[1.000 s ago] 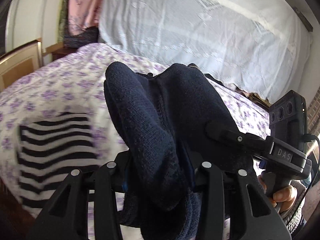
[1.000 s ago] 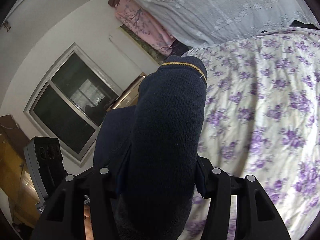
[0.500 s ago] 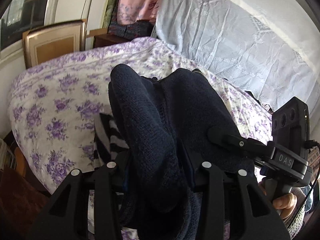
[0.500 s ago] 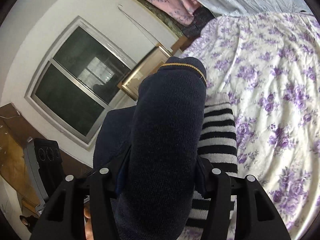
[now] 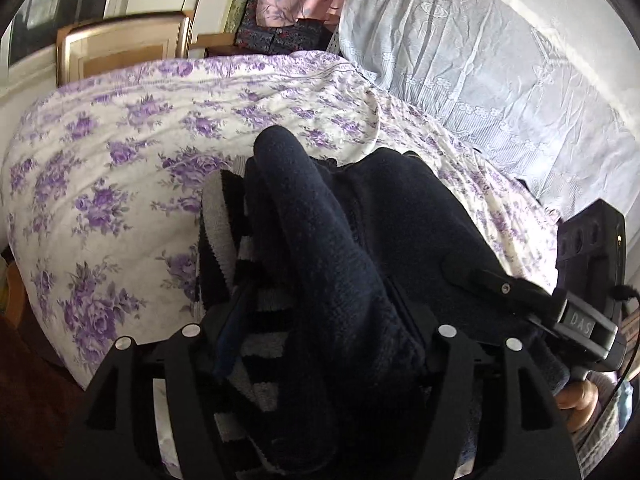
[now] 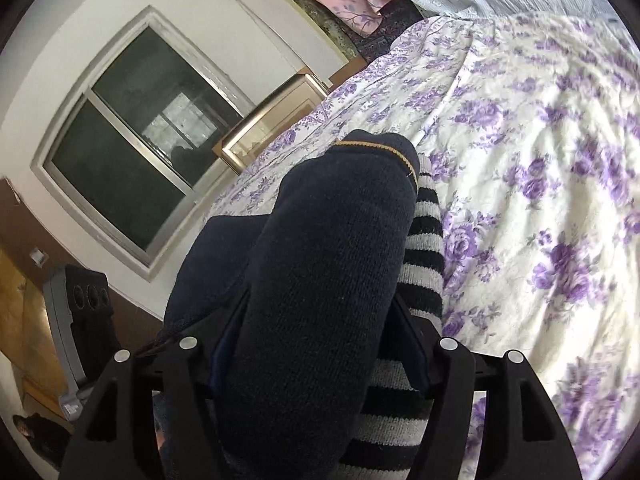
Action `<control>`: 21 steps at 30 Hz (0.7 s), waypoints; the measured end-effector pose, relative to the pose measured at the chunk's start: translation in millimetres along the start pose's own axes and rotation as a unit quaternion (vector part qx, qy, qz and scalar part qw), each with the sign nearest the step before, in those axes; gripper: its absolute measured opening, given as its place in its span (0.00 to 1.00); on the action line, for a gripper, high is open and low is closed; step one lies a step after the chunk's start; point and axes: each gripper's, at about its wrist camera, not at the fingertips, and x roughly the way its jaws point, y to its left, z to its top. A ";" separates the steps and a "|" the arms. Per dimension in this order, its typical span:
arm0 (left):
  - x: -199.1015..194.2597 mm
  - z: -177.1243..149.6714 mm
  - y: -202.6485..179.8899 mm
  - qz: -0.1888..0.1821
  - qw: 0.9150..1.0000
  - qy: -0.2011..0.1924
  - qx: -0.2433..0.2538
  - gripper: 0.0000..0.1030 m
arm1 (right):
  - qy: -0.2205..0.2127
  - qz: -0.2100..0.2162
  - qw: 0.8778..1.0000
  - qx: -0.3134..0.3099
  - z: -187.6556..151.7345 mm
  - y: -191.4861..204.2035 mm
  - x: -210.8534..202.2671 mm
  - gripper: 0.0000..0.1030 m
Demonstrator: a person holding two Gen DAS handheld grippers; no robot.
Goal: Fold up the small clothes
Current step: 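Carry the cardigan bundle with both tools toward the black-and-white striped garment, then lower the bundle onto the striped garment and open both tools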
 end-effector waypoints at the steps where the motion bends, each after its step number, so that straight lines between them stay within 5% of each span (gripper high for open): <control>1: -6.7 1.3 -0.1 -0.005 1.000 0.006 -0.012 0.63 | -0.007 -0.016 1.000 -0.014 0.8 6.8 -9.4 0.66; 3: -26.3 4.6 -6.1 0.019 1.000 0.000 -0.001 0.64 | -0.042 -0.044 0.996 -0.060 -2.7 24.0 -34.4 0.63; 6: -56.8 5.1 -15.9 0.089 0.994 -0.053 0.025 0.88 | -0.063 -0.066 0.985 -0.146 -15.5 53.1 -57.2 0.45; 7: -58.8 4.4 -17.1 0.098 0.993 -0.055 0.029 0.88 | -0.056 -0.074 0.982 -0.163 -21.2 58.1 -57.3 0.39; 11: -16.2 -5.3 -7.7 0.114 0.993 0.010 0.023 0.96 | -0.047 -0.127 0.969 -0.204 -37.4 59.9 -44.8 0.39; 14: -6.6 -12.9 9.7 0.074 0.997 0.012 -0.025 0.96 | -0.045 -0.137 0.967 -0.211 -37.8 58.2 -40.5 0.42; 21: -26.3 -24.2 -5.6 0.123 0.992 0.011 -0.025 0.96 | -0.029 -0.099 0.981 -0.163 -36.9 49.9 -56.5 0.47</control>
